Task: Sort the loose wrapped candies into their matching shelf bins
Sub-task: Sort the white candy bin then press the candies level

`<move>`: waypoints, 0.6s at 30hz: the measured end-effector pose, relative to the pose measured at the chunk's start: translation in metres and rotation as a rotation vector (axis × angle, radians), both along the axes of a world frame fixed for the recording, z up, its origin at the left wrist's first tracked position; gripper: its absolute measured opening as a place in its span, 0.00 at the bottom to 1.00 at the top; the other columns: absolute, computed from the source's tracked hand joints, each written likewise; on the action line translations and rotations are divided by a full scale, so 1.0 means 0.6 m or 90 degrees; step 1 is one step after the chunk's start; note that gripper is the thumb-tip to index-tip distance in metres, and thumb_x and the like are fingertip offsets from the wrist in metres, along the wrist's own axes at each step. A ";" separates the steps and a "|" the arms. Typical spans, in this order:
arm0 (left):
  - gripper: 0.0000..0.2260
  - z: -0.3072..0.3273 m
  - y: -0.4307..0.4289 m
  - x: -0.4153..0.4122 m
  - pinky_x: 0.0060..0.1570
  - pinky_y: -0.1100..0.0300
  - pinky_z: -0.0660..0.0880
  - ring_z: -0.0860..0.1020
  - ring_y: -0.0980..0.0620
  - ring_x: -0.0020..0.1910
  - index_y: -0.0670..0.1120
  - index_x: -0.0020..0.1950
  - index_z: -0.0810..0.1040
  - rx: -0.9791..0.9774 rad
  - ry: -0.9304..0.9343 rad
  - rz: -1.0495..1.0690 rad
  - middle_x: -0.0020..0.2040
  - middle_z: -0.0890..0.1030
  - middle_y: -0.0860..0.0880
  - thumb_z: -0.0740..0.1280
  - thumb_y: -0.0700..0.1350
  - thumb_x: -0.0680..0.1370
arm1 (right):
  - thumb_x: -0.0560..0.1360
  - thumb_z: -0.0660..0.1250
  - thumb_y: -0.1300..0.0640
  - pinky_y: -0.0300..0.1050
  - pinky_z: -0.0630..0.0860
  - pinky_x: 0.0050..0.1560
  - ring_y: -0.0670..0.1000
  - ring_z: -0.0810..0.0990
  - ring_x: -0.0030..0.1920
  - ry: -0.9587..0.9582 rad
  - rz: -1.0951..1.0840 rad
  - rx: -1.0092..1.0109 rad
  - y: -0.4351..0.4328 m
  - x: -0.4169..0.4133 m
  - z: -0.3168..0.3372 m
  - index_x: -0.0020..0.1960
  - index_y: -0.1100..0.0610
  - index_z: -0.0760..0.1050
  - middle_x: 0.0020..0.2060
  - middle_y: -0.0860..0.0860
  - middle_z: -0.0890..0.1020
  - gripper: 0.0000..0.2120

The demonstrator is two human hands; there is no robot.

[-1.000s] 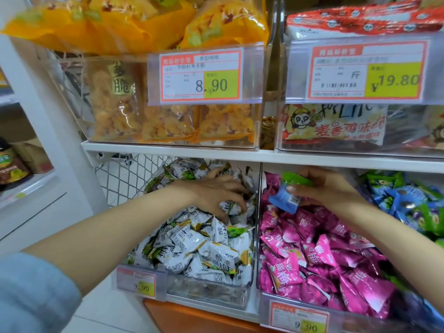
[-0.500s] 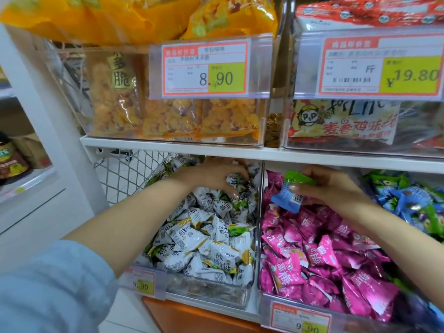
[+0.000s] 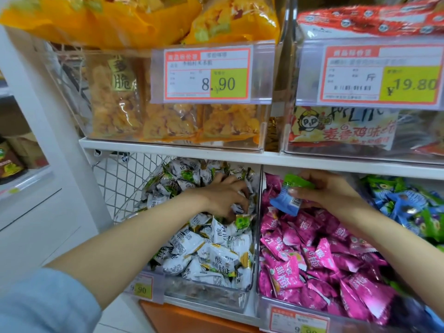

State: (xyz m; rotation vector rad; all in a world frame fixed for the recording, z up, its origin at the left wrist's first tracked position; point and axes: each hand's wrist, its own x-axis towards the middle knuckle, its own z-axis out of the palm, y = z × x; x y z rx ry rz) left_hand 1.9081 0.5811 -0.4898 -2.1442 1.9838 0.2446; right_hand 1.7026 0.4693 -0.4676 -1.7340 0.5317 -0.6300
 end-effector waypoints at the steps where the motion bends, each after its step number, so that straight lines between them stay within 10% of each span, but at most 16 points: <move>1: 0.20 0.001 -0.001 0.000 0.71 0.42 0.48 0.49 0.44 0.72 0.56 0.62 0.74 -0.011 0.009 0.010 0.73 0.57 0.52 0.68 0.40 0.73 | 0.69 0.71 0.66 0.28 0.74 0.31 0.37 0.80 0.33 0.002 0.002 -0.002 0.000 0.001 0.000 0.41 0.53 0.78 0.33 0.42 0.82 0.08; 5: 0.20 0.004 -0.001 0.004 0.71 0.49 0.49 0.54 0.49 0.70 0.51 0.58 0.76 -0.073 0.034 0.009 0.70 0.62 0.51 0.63 0.30 0.72 | 0.69 0.71 0.65 0.28 0.73 0.32 0.37 0.80 0.33 0.006 0.018 0.002 -0.001 0.002 -0.002 0.42 0.56 0.78 0.32 0.43 0.83 0.06; 9: 0.02 0.000 -0.009 0.018 0.69 0.51 0.54 0.62 0.51 0.68 0.51 0.47 0.77 -0.209 0.129 0.046 0.66 0.69 0.53 0.68 0.46 0.75 | 0.69 0.71 0.64 0.28 0.74 0.34 0.37 0.81 0.36 0.012 0.019 0.005 -0.004 0.002 -0.003 0.43 0.54 0.79 0.34 0.42 0.84 0.07; 18: 0.19 0.000 -0.027 0.005 0.65 0.53 0.57 0.66 0.47 0.67 0.51 0.60 0.77 -0.341 -0.008 0.168 0.64 0.75 0.50 0.67 0.59 0.73 | 0.68 0.73 0.61 0.36 0.76 0.46 0.41 0.82 0.40 0.006 -0.002 0.019 -0.006 -0.001 -0.004 0.43 0.50 0.78 0.35 0.40 0.84 0.08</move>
